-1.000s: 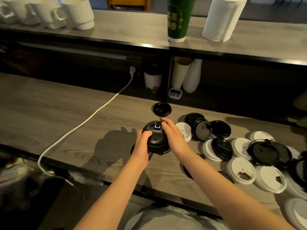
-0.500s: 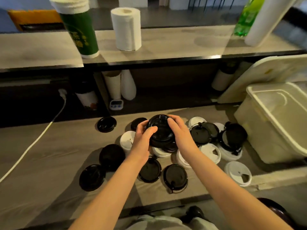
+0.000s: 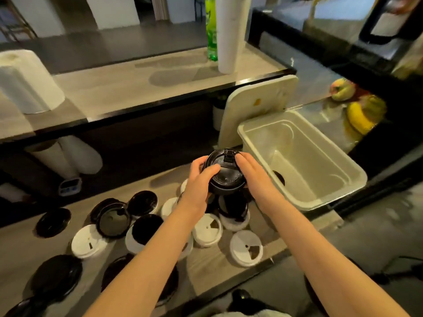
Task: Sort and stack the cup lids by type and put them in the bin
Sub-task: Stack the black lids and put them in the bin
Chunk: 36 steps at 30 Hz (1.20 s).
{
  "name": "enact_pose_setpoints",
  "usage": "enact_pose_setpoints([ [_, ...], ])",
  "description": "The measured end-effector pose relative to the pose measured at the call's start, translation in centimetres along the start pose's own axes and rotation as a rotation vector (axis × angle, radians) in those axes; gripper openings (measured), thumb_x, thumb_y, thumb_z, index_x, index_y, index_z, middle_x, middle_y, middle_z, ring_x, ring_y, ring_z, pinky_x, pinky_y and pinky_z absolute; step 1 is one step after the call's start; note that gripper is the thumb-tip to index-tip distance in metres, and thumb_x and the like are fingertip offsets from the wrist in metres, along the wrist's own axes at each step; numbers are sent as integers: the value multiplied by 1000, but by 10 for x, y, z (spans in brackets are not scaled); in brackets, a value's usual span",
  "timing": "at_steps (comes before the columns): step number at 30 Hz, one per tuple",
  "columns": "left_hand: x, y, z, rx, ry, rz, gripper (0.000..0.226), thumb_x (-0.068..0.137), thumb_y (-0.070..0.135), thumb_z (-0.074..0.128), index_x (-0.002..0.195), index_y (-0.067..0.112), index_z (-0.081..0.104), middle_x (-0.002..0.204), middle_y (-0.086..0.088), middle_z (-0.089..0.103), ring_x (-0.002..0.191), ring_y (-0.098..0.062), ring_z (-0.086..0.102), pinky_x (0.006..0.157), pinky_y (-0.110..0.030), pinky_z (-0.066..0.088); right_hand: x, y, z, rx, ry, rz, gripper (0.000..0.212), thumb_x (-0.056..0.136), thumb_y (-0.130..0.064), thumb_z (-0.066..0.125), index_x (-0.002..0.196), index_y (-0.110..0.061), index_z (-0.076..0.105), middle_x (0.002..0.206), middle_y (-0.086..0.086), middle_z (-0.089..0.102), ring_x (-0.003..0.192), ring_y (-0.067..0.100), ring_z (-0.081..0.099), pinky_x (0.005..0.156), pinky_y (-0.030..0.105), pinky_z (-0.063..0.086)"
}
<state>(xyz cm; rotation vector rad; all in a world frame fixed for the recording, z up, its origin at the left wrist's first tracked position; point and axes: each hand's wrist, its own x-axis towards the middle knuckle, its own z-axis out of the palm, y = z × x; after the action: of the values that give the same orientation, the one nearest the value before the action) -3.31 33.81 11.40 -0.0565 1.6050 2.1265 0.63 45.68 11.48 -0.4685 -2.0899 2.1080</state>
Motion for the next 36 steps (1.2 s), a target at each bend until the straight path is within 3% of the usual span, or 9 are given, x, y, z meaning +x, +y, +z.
enact_pose_setpoints([
  [3, 15, -8, 37, 37, -36, 18, 21, 90, 13, 54, 108, 23, 51, 105, -3, 61, 97, -17, 60, 80, -29, 47, 13, 1, -42, 3, 0, 4, 19, 99, -31, 43, 105, -25, 59, 99, -8, 66, 90, 3, 63, 74, 11, 46],
  [8, 48, -8, 92, 164, -86, 9, 28, 92, 20, 52, 119, 22, 46, 109, -2, 59, 97, -16, 59, 78, -30, 48, 43, -13, -107, 43, -30, 73, 23, 98, -30, 43, 112, -18, 56, 96, -2, 65, 81, 3, 62, 67, 18, 48],
  [12, 78, -11, 124, 293, -89, -28, 35, 91, 23, 53, 125, 18, 45, 115, -5, 58, 102, -17, 59, 91, -33, 48, 65, -9, -156, 69, -131, 194, 35, 79, -34, 62, 112, -22, 58, 100, -2, 68, 89, 13, 64, 79, 32, 51],
  [16, 96, -18, 142, 615, -144, -121, 41, 86, 40, 59, 121, 24, 45, 123, -5, 57, 111, -20, 55, 100, -39, 44, 78, 1, -190, 96, -132, 319, 42, 66, -31, 62, 107, -25, 59, 103, 1, 65, 89, 17, 64, 68, 31, 55],
  [20, 111, -11, 158, 833, -199, -177, 58, 71, 50, 56, 118, 16, 52, 113, -3, 62, 101, -17, 59, 91, -36, 50, 90, 8, -204, 160, -77, 418, 16, 81, -22, 60, 96, -22, 58, 97, 2, 58, 86, 19, 58, 71, 36, 55],
  [24, 120, -5, 177, 788, -230, -399, 21, 86, 21, 45, 104, 12, 51, 93, -6, 55, 84, -19, 53, 73, -28, 45, 104, 14, -212, 113, -47, 557, 9, 86, -19, 53, 93, -21, 59, 95, 3, 56, 87, 22, 56, 73, 40, 52],
  [29, 122, -33, 204, 668, -28, -624, 19, 87, 11, 41, 103, 3, 48, 88, -13, 52, 97, -29, 51, 94, -38, 43, 115, 26, -209, 43, 30, 715, 13, 78, -19, 50, 90, -19, 55, 101, 6, 54, 91, 26, 53, 64, 39, 47],
  [32, 122, -47, 206, 618, 31, -725, 16, 89, 14, 43, 90, 0, 51, 91, -14, 54, 94, -28, 52, 91, -34, 39, 118, 33, -209, 6, 26, 774, 15, 76, -21, 50, 89, -18, 55, 103, 8, 55, 93, 28, 53, 62, 37, 46],
  [36, 125, -54, 198, 615, 82, -730, 22, 91, 10, 42, 70, 3, 44, 78, -14, 47, 80, -27, 49, 92, -33, 37, 119, 48, -198, -20, 32, 804, 19, 74, -21, 52, 91, -14, 56, 102, 10, 55, 92, 28, 53, 79, 45, 50],
])
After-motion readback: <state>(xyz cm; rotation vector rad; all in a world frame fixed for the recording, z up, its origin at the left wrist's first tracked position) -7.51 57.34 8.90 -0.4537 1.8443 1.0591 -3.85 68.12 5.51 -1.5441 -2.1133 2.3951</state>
